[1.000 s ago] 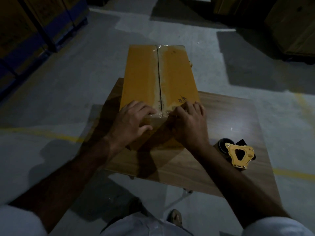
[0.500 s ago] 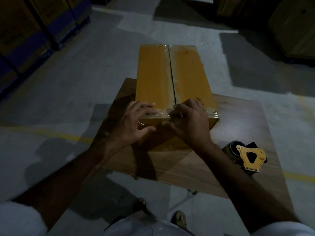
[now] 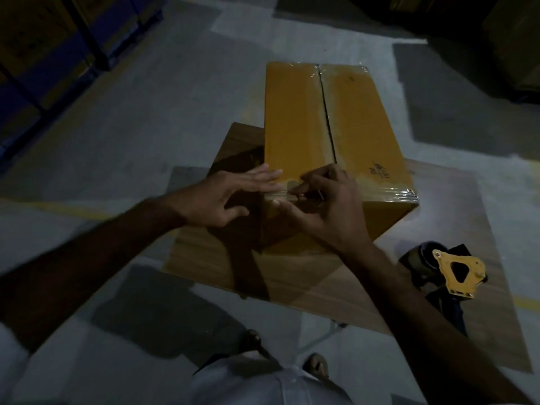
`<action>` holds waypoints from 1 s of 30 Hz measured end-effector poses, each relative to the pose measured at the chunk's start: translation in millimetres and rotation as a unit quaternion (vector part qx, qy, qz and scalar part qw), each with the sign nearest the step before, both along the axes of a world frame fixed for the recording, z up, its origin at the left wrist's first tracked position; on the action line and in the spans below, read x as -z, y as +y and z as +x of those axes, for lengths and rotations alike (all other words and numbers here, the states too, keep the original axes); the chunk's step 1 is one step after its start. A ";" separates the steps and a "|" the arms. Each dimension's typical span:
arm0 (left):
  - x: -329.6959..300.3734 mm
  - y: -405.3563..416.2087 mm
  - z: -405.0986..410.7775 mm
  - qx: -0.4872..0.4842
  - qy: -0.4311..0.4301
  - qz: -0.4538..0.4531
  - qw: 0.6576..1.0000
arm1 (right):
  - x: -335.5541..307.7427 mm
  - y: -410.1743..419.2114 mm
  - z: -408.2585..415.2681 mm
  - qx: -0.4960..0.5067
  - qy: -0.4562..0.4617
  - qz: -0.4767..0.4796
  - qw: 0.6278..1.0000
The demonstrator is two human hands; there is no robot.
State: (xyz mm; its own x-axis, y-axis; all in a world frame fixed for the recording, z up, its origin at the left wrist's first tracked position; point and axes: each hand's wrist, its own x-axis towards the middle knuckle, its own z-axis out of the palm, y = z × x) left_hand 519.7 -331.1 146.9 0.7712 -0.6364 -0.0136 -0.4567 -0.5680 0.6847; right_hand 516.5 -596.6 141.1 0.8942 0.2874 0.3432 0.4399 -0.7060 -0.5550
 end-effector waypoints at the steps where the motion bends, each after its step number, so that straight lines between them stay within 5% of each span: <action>1: -4.7 2.3 6.8 0.016 -0.016 0.006 1.000 | 1.0 7.4 0.4 0.015 -0.012 0.001 1.000; 6: -2.7 -2.2 27.8 0.036 -0.174 0.012 0.984 | 28.0 20.8 -8.9 0.071 -0.087 -0.030 0.993; 13: -2.7 -6.7 44.7 0.079 -0.266 0.063 0.959 | 38.8 25.5 -15.4 0.083 -0.102 -0.115 0.985; 20: 11.8 -11.0 39.5 0.027 -0.212 -0.003 0.977 | 24.6 11.4 -4.9 0.023 -0.085 -0.046 0.995; 30: 25.3 -24.5 23.2 -0.081 -0.201 -0.061 0.974 | 18.4 -12.2 -16.3 -0.037 -0.082 -0.133 0.987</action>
